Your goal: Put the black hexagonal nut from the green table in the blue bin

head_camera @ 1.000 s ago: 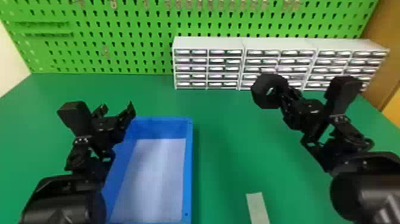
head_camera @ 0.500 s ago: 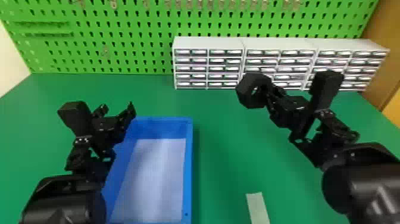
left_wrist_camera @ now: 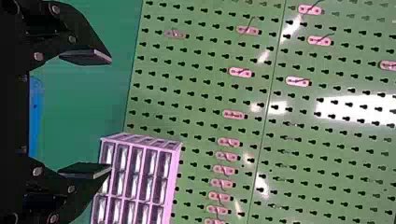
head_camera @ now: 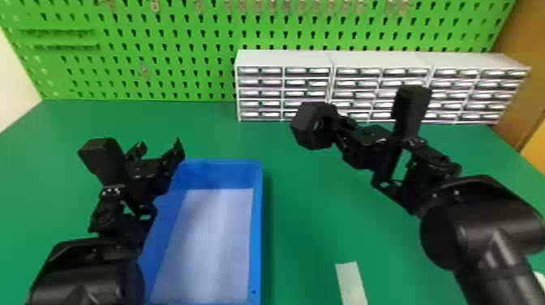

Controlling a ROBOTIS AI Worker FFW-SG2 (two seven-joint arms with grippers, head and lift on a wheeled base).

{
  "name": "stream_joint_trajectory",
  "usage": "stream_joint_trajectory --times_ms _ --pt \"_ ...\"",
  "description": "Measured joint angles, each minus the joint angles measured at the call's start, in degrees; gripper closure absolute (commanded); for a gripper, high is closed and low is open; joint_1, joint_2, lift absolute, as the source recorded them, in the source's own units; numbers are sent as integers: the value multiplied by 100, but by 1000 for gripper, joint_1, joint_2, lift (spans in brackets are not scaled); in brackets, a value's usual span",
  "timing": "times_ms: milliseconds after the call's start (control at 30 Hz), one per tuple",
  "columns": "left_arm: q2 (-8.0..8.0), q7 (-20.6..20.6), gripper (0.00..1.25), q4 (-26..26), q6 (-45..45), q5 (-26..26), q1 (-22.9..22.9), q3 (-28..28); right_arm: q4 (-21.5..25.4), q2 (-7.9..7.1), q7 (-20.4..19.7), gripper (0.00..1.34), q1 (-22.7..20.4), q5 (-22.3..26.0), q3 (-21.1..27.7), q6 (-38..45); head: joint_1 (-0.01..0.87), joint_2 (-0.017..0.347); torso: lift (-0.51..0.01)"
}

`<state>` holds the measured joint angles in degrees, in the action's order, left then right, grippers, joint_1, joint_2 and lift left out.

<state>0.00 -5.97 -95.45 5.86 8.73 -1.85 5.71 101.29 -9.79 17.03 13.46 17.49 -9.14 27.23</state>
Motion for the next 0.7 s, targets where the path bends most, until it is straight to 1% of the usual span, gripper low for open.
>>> stream_joint_trajectory --times_ms 200,433,700 --pt "0 0 435 0 0 -11 0 -2 -94 103 194 992 188 15 -151 251 686 51 -97" --pt "0 1 435 0 0 -19 0 -7 -266 206 545 992 411 35 -364 529 686 51 -97" --pt "0 9 435 0 1 -20 0 -17 -437 296 760 992 560 56 -623 651 686 51 -97"
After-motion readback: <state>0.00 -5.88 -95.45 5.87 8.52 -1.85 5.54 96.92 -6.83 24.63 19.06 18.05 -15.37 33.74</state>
